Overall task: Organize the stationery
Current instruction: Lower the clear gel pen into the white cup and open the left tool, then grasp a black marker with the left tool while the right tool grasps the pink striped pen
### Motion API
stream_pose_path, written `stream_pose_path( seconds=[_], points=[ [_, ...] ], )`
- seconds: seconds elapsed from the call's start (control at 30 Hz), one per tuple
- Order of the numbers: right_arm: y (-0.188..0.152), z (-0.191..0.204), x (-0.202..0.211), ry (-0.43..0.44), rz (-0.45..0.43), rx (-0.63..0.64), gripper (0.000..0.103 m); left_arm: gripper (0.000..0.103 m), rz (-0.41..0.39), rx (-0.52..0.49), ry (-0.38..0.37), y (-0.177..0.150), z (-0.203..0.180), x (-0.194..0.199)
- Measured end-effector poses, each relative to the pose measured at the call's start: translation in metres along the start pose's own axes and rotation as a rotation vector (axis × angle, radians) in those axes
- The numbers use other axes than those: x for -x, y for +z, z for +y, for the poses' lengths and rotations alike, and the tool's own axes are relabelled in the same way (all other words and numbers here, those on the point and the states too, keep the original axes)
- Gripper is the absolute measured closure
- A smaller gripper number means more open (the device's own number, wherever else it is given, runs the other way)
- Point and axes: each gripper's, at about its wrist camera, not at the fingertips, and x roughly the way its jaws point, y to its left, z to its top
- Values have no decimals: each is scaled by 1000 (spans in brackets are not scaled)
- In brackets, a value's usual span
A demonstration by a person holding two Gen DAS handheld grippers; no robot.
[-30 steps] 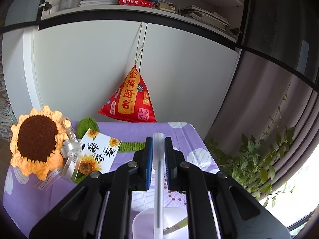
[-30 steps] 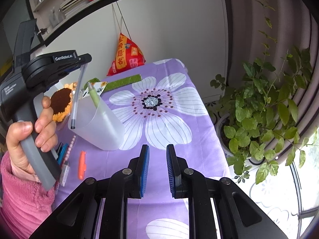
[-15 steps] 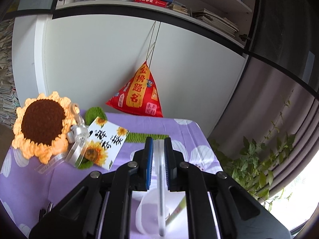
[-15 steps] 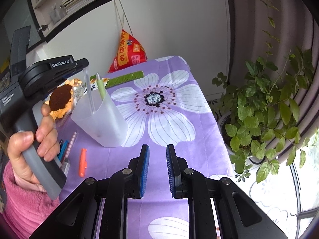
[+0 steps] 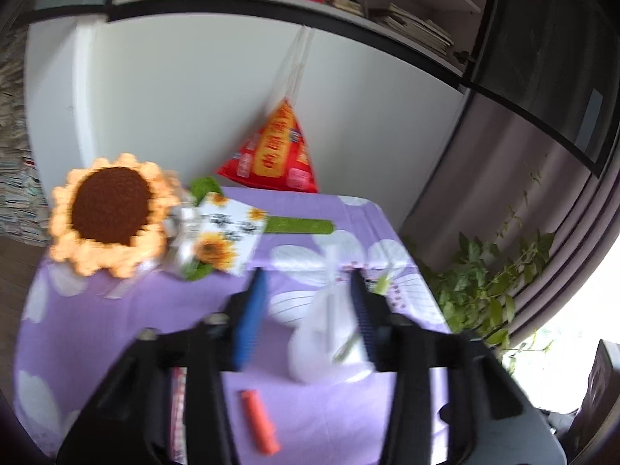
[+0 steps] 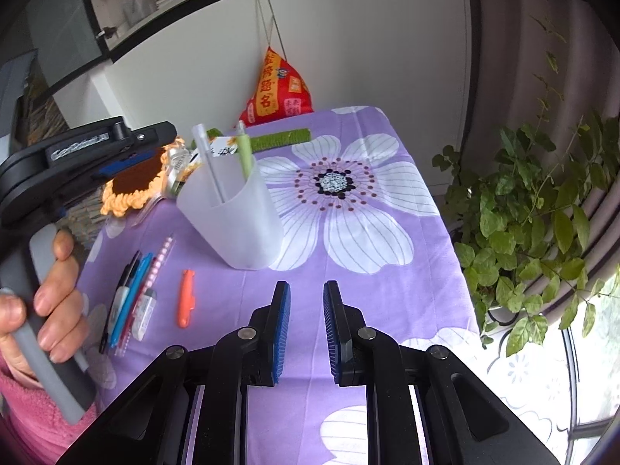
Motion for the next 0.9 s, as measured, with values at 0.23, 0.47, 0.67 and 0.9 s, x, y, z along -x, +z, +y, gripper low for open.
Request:
stream_pose_path(
  seconds=[0.23,0.47,0.67,0.9],
  points=[
    [-4,31,-4,32,19,62,87,51,29,94,159,-22,83,28],
    [-11,77,-15,67,61,158,87,56,151,182,230,-59,148,25],
    [-17,110,-24,67,93,223,87,66,218,158,239,-77,159,5],
    [-19,127,-29,46,110,257,87,66,292,100,228,-86,157,-23]
  ],
)
